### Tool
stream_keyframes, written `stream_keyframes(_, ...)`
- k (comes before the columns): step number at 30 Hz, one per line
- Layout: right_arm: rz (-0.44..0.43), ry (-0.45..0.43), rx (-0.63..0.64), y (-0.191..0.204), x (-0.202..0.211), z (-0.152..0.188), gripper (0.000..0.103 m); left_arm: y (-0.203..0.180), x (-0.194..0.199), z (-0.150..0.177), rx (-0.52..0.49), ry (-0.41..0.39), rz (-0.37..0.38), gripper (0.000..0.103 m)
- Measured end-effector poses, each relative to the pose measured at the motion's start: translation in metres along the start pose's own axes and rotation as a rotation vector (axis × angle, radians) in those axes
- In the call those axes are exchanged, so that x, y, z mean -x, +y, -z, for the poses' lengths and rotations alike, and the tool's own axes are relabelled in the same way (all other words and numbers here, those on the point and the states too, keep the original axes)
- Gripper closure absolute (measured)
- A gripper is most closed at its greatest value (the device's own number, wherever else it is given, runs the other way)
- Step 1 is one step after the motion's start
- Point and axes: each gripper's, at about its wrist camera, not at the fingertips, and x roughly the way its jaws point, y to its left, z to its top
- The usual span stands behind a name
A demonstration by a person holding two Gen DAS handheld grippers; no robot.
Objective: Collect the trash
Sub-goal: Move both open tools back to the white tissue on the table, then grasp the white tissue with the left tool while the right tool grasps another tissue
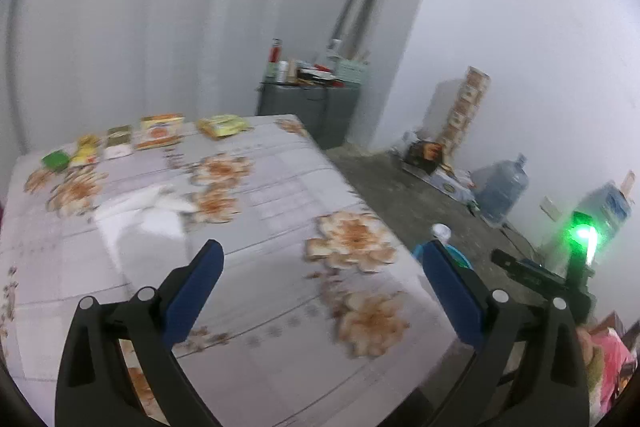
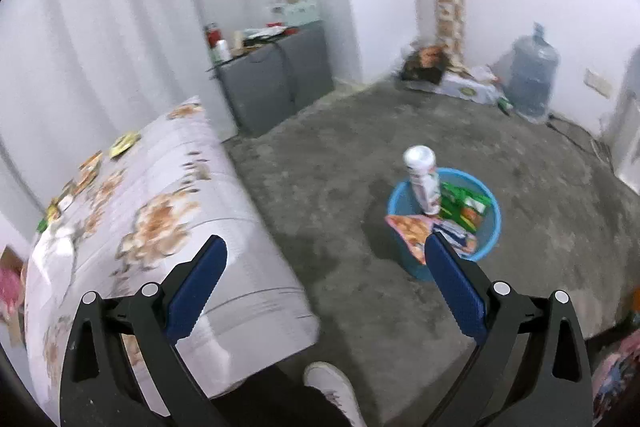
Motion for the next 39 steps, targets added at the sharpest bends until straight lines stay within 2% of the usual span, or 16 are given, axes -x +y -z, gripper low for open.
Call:
stream_keyframes(3, -0.062, 0.023, 0.038, 0.013, -0.001, 0.002, 0.008, 0.022, 0.01, 0.005, 0.035, -0.021, -0.041, 0.005)
stream_keyframes(8, -0.166, 0.066, 0.019, 0.029, 0.002, 0.0, 0.008, 0.055, 0.028, 0.015, 0.108, -0.066, -0.089, 0.005)
stream_keyframes(14, -0.245, 0.074, 0.077, 0.067, 0.008, -0.001, 0.01, 0.081, 0.031, 0.026, 0.154, -0.063, -0.123, 0.005)
stream_keyframes(25, -0.389, 0.165, 0.178, 0.135, 0.0, 0.004, 0.029, 0.117, 0.022, 0.046, 0.184, -0.036, -0.182, 0.005)
stream_keyframes(30, -0.493, 0.232, 0.195, 0.17, -0.012, -0.003, 0.037, 0.14, 0.009, 0.043, 0.238, -0.032, -0.151, 0.006)
stream_keyframes(33, -0.565, 0.281, 0.229, 0.199, -0.022, -0.01, 0.041, 0.156, -0.01, 0.036, 0.26, -0.003, -0.152, 0.006)
stream_keyframes(36, -0.663, 0.38, 0.238, 0.233, -0.04, -0.02, 0.044, 0.172, -0.028, 0.029, 0.299, 0.012, -0.155, 0.006)
stream_keyframes(39, -0.724, 0.466, 0.232, 0.267, -0.063, -0.03, 0.05, 0.187, -0.048, 0.023, 0.326, 0.029, -0.159, 0.011)
